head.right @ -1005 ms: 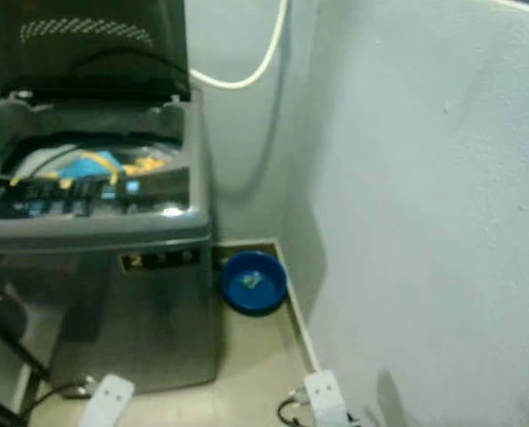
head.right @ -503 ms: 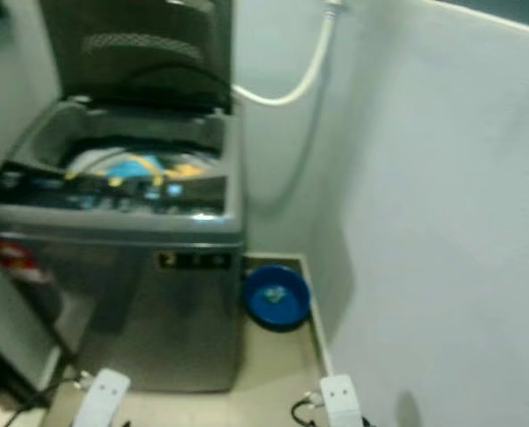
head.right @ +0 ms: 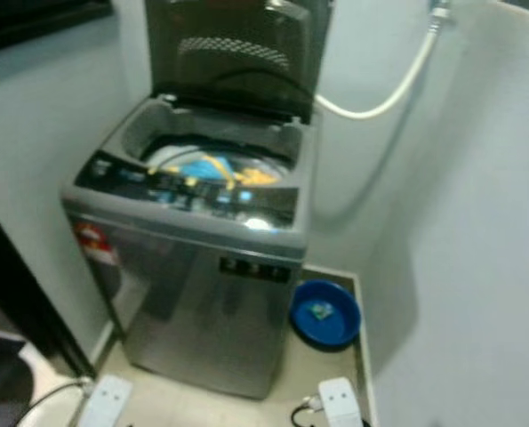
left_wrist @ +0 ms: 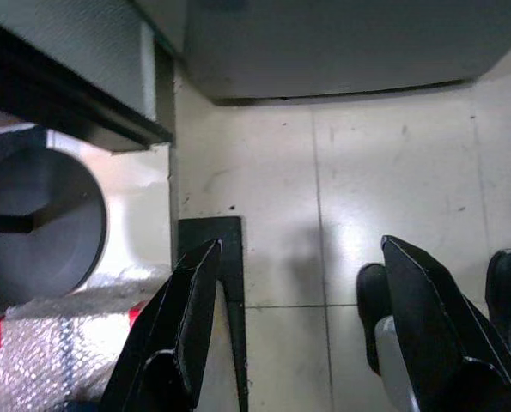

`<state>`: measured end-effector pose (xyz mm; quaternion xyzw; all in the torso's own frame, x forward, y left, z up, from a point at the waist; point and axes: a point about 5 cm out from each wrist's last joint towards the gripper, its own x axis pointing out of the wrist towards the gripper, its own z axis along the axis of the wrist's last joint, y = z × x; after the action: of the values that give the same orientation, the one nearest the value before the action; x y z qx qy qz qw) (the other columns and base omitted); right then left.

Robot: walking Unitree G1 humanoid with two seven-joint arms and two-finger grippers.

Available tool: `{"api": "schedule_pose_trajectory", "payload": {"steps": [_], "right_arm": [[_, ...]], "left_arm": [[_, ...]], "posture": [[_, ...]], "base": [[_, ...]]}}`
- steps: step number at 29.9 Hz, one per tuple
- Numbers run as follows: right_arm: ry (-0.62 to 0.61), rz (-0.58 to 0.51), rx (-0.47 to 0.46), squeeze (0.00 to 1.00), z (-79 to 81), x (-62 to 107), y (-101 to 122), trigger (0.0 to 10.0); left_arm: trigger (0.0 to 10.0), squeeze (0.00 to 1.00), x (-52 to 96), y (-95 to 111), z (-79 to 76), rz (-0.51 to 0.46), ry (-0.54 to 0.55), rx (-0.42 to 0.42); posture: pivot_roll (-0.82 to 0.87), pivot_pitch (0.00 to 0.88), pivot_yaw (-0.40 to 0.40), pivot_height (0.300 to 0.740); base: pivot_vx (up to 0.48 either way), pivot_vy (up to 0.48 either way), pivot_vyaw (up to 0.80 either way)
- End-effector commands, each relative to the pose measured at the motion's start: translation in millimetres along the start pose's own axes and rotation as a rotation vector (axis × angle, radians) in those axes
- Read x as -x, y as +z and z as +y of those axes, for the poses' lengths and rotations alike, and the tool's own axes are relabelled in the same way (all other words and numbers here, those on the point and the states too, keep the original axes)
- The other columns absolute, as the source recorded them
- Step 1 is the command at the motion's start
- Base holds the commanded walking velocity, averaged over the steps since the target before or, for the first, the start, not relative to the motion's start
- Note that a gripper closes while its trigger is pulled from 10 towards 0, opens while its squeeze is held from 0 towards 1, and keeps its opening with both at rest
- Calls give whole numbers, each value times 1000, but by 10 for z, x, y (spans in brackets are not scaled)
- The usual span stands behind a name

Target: Clothes washing

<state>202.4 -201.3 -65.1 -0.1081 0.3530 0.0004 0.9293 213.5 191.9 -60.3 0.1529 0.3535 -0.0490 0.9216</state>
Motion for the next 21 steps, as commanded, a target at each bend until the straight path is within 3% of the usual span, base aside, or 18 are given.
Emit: {"api": "schedule_pose_trajectory", "payload": {"steps": [1,21], "right_arm": [[10,17,2,0,8,18,-54,10000],[33,-5,-11,0,70,-11,24,10000]], "left_arm": [[10000,0,12,-47,-28,14,-1,-5],[10000,0,28,-94,-7,19,13,-8]], "posture": [[-13,9,-15,740],[6,12,-18,740]], "base": [[0,0,800],[0,0,800]]}}
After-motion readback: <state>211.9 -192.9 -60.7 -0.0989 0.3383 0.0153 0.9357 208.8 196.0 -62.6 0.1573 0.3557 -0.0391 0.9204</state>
